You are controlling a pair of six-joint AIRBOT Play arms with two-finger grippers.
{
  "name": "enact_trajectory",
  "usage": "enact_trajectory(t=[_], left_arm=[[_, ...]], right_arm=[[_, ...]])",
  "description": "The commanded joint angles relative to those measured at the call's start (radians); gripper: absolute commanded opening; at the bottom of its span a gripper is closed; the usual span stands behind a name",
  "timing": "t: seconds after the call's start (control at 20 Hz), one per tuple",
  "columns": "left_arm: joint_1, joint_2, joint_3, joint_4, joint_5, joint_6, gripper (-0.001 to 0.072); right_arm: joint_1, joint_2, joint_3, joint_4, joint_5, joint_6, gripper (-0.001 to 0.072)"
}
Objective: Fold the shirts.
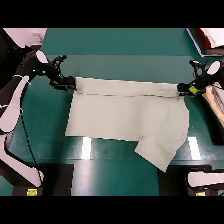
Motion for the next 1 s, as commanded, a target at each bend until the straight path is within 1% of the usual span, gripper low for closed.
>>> enact_trajectory(t=[0.0, 0.05, 0.15, 0.25, 0.4, 0.5, 0.6, 0.65, 0.7, 0.8, 0.95], left_arm=[[0.001, 0.016, -0.003, -0.001, -0.043, -0.016, 0.0641], [0.009, 0.036, -0.002, 0.0, -0.054, -0.016, 0.064], [0.044, 0.103, -0.003, -0.002, -0.071, -0.014, 0.064], [0.093, 0.185, -0.04, -0.007, -0.119, -0.007, 0.064], [0.146, 0.348, -0.256, -0.017, -0.118, -0.004, 0.064], [0.166, 0.468, -0.453, -0.019, -0.067, 0.001, 0.064], [0.165, 0.571, -0.637, -0.034, -0.027, 0.003, 0.064], [0.165, 0.611, -0.721, -0.066, -0.007, 0.008, 0.064], [0.165, 0.638, -0.793, -0.111, 0.012, 0.032, 0.064], [0.165, 0.658, -0.902, -0.192, 0.039, 0.064, 0.064], [0.165, 0.657, -1.008, -0.249, 0.095, 0.081, 0.064]], right_arm=[[-0.002, 0.009, -0.019, 0.072, 0.036, 0.001, 0.0362], [-0.006, 0.01, -0.009, 0.071, 0.084, 0.0, 0.0442], [-0.029, 0.027, 0.008, 0.078, 0.2, -0.028, 0.0441], [-0.075, 0.089, -0.014, 0.187, 0.261, -0.092, 0.0435], [-0.169, 0.216, -0.1, 0.435, 0.286, -0.158, 0.0427], [-0.219, 0.293, -0.161, 0.528, 0.283, -0.185, 0.0426], [-0.241, 0.357, -0.211, 0.541, 0.261, -0.192, 0.0426], [-0.243, 0.382, -0.23, 0.539, 0.251, -0.193, 0.0426], [-0.249, 0.402, -0.243, 0.54, 0.247, -0.196, 0.0426], [-0.248, 0.43, -0.262, 0.542, 0.237, -0.199, 0.0426], [-0.249, 0.45, -0.28, 0.543, 0.241, -0.199, 0.0426]])
